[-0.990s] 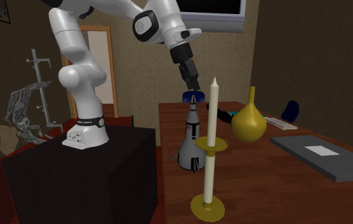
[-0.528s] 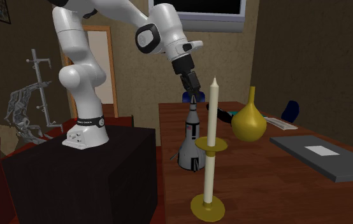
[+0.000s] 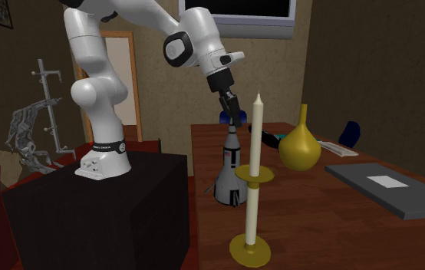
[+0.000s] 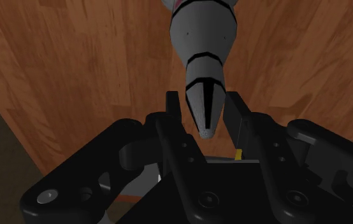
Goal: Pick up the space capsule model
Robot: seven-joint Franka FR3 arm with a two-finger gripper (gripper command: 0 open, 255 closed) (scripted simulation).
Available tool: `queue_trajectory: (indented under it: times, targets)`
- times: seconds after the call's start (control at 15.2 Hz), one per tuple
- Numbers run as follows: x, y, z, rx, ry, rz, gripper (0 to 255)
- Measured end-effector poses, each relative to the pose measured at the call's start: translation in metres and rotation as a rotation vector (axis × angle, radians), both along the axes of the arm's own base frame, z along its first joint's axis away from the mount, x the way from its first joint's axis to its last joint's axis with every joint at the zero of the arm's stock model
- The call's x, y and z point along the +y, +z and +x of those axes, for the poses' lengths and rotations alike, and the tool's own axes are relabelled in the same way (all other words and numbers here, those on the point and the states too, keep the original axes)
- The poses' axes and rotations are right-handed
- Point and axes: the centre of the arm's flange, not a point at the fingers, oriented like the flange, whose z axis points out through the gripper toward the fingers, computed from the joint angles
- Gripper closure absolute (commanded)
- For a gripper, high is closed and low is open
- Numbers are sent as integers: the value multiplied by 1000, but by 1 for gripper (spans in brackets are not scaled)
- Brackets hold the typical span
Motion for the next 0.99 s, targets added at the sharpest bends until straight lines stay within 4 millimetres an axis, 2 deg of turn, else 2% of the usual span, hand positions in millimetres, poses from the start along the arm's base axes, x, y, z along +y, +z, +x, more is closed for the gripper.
queue_trajectory:
  times: [0.4,0.99]
  targets:
    - [-1,5,-1,2,0,0,255]
    - [0,52,-1,2,0,0,255]
